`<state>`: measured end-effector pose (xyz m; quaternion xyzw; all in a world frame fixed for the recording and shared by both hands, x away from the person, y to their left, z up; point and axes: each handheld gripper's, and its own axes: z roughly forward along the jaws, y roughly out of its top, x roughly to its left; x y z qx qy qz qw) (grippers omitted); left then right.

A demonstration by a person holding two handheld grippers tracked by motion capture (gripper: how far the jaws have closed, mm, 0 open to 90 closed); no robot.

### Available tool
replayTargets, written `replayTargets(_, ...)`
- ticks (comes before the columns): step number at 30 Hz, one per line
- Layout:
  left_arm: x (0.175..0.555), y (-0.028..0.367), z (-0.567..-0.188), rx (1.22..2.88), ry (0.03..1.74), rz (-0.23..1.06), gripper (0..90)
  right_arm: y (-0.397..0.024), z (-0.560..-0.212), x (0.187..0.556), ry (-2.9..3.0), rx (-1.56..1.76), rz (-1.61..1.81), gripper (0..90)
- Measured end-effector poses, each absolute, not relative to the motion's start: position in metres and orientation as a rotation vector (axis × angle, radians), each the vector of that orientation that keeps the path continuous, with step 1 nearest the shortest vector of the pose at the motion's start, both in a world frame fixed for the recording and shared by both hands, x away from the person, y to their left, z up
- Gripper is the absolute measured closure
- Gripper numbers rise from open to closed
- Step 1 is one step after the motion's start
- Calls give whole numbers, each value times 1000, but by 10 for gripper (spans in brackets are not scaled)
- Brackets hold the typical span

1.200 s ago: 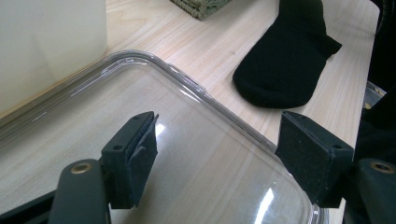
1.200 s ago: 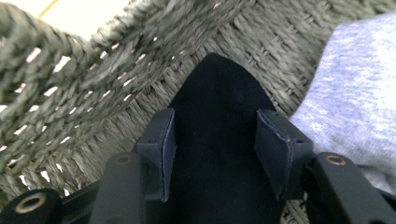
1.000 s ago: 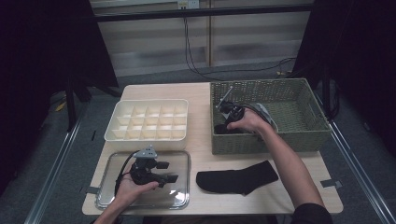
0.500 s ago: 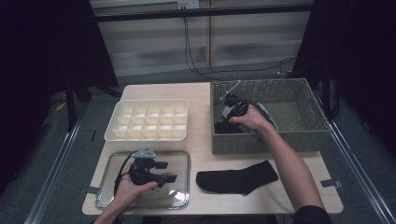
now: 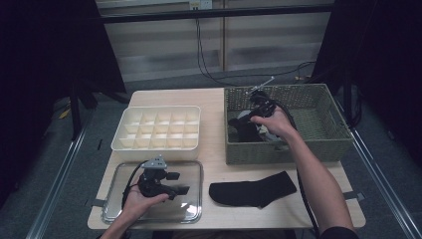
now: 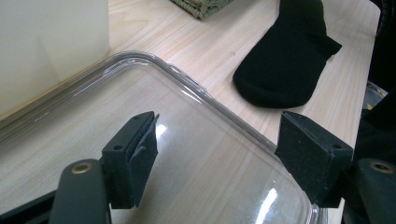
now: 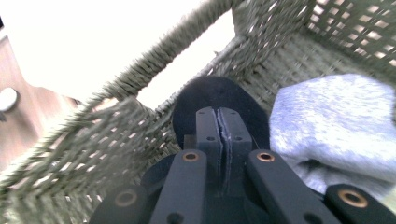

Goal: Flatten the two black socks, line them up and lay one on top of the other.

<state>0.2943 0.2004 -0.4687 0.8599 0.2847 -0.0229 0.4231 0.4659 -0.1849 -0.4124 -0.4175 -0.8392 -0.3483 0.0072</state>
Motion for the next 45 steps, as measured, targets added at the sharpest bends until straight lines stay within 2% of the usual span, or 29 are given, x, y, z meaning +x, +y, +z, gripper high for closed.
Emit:
replayTargets(18,291,203,-467,2139,695,-39,280,-208,-379,435,-2533,-1369,-1471,883)
replayTargets(30,290,203,-466,2137,690,-32,283,-219,-366,424,-2476,-1397,-1604,886)
replayTargets(45,288,201,-467,2122,686,-25,333,-224,-353,416,-2419,-1386,-1721,887)
